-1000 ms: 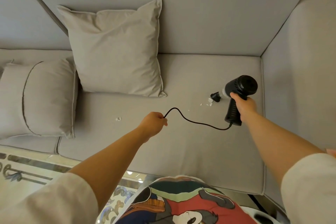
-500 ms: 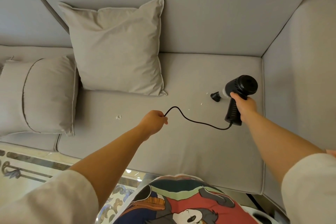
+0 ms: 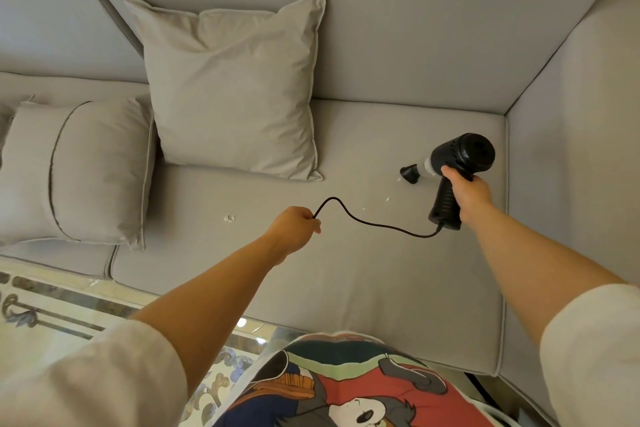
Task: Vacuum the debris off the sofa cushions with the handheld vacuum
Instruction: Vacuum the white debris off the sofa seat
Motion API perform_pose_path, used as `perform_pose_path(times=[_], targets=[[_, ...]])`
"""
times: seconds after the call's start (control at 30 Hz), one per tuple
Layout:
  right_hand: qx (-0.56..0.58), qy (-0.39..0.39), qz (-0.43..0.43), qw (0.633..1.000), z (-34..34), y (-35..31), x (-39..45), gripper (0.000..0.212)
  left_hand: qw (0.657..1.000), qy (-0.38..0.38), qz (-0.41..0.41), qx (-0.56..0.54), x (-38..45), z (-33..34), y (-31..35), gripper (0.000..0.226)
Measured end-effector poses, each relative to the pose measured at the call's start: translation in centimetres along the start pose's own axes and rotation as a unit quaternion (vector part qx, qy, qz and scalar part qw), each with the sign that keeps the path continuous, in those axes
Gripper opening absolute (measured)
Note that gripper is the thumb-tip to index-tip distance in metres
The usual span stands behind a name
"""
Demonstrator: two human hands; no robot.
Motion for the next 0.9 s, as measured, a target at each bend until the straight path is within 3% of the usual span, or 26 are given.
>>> perform_pose_path(times=[0.9], targets=[[-0.078, -0.019, -0.006, 0.997, 2.6, -0.4, 0.8, 0.052, 1.0, 0.001, -0.023, -0.016, 0.6, -0.7, -1.6, 0.022]])
Point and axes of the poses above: each hand's wrist, its own x-axis towards the middle knuckle, its own z-axis out of the palm, y = z × x, the point moved 4 cm from there along x, towards the middle knuckle, and after that the axes turned 5 degrees about x, right-handed, at the moved point
